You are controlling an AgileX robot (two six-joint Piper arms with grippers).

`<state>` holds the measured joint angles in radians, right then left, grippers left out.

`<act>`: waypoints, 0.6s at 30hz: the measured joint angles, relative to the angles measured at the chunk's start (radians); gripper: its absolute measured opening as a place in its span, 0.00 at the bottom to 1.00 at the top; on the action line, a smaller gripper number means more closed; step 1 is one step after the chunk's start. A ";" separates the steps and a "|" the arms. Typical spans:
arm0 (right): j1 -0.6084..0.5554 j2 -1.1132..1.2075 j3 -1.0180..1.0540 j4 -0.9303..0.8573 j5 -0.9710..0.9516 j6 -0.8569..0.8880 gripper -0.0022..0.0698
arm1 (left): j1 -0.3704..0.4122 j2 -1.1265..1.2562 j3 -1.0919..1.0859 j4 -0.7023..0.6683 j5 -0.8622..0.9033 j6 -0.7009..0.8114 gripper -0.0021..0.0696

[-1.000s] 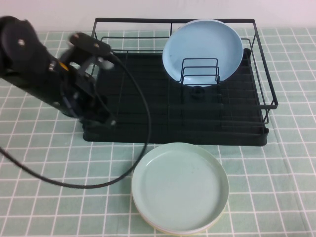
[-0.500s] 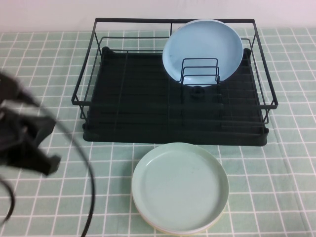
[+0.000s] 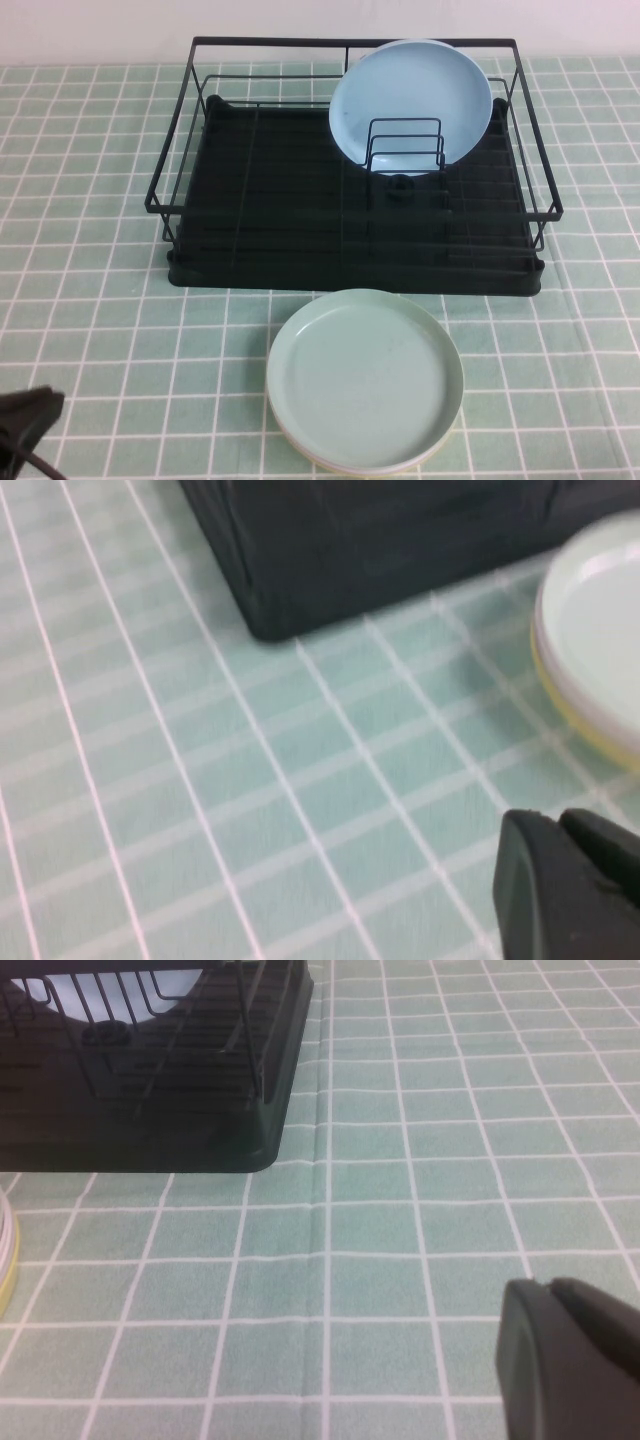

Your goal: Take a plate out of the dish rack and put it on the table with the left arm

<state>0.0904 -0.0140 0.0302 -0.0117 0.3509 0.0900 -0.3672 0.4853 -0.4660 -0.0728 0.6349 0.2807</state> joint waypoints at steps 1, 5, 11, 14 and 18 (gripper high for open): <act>0.000 0.000 0.000 0.000 0.000 0.000 0.00 | 0.000 -0.003 0.004 0.002 0.021 0.000 0.03; 0.000 0.000 0.000 0.000 0.000 0.000 0.00 | 0.000 -0.005 0.009 0.019 0.078 -0.002 0.03; 0.000 0.000 0.000 0.002 0.000 0.000 0.00 | 0.000 -0.042 0.058 0.045 0.001 -0.033 0.03; 0.000 0.000 0.000 0.004 0.000 0.000 0.00 | 0.000 -0.097 0.125 0.066 -0.085 -0.066 0.03; 0.000 0.000 0.000 0.004 0.000 0.000 0.00 | 0.000 -0.210 0.243 0.073 -0.200 -0.082 0.03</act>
<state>0.0904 -0.0140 0.0302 -0.0074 0.3509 0.0900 -0.3672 0.2757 -0.2230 0.0000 0.4348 0.1988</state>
